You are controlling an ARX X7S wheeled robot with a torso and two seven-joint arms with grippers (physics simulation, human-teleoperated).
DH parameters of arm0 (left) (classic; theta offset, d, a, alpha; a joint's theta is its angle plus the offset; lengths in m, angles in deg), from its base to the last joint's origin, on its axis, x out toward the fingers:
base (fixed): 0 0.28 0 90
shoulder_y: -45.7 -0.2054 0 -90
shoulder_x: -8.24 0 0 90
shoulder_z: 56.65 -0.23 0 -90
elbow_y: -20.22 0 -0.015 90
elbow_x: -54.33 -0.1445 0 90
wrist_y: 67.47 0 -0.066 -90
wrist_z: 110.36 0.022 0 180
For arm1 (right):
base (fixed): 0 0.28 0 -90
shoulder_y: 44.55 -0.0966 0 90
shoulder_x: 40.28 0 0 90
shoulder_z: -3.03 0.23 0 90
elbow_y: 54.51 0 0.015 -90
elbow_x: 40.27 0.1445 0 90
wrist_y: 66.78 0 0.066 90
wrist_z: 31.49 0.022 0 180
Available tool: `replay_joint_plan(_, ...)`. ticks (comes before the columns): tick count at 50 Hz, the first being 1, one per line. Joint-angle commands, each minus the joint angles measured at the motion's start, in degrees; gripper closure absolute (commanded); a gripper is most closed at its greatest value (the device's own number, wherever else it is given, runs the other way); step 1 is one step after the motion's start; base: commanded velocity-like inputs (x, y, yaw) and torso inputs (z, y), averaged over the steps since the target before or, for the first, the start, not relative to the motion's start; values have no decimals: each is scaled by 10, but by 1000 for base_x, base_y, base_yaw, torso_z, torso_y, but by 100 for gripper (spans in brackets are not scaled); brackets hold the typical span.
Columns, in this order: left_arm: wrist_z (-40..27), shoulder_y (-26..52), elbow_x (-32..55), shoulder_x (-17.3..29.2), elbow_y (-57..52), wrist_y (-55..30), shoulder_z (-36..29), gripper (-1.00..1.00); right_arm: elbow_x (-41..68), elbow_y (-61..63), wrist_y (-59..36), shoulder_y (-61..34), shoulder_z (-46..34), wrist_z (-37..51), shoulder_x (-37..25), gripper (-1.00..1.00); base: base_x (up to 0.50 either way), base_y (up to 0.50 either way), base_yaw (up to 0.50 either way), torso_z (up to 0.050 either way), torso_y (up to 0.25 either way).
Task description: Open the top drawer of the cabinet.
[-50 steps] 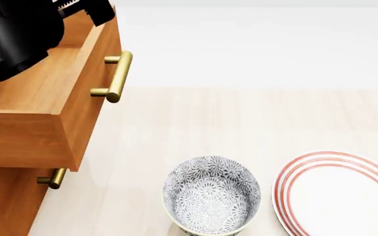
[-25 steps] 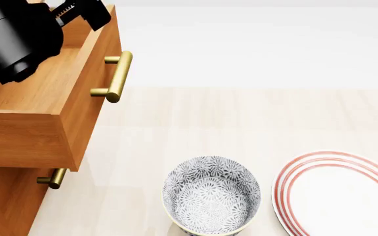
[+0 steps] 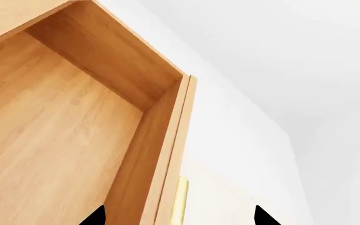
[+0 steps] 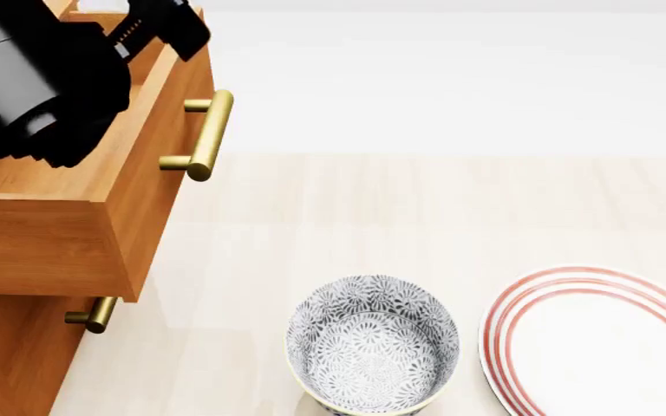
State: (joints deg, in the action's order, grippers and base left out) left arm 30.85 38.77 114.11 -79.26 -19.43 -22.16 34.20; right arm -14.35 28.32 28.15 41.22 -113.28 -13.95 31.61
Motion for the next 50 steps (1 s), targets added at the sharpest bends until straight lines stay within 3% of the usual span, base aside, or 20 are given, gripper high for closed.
replay_joint_plan(1,18,-2,23,-10,14,12,19,-100,-8,0,2,0,12,-14,10,-100,0,0,0,0,0)
replay_joint_plan(24,43,1,88,-22,48,7,-29,-100,-4,4,0,-2,11,-12,6,-100,0,0,0,0,0)
replay_joint_plan(50,34,1,237,-22,37,47,-174,-100,-12,9,5,0,3,-11,0,-100,0,0,0,0,0)
